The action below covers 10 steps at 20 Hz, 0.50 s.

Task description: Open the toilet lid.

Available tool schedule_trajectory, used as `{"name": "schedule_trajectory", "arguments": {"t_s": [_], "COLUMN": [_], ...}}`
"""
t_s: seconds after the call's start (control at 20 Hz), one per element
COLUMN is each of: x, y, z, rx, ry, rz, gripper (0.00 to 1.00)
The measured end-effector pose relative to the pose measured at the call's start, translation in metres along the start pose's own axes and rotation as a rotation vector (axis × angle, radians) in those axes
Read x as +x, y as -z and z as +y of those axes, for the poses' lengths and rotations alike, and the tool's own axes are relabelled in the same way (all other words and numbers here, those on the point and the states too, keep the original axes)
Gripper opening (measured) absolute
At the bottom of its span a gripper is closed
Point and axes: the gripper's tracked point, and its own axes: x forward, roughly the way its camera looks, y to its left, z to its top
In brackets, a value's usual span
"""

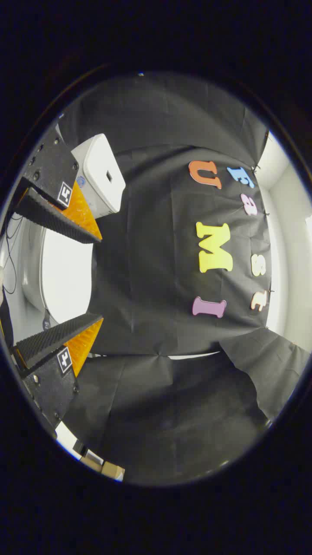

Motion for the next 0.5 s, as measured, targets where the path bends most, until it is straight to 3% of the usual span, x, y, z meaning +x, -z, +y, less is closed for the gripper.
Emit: {"name": "schedule_trajectory", "arguments": {"t_s": [0.5], "x": [0.0027], "y": [-0.0017], "z": [0.0038], "rx": [-0.034], "ry": [-0.009], "rz": [0.002], "gripper": [1.00]}}
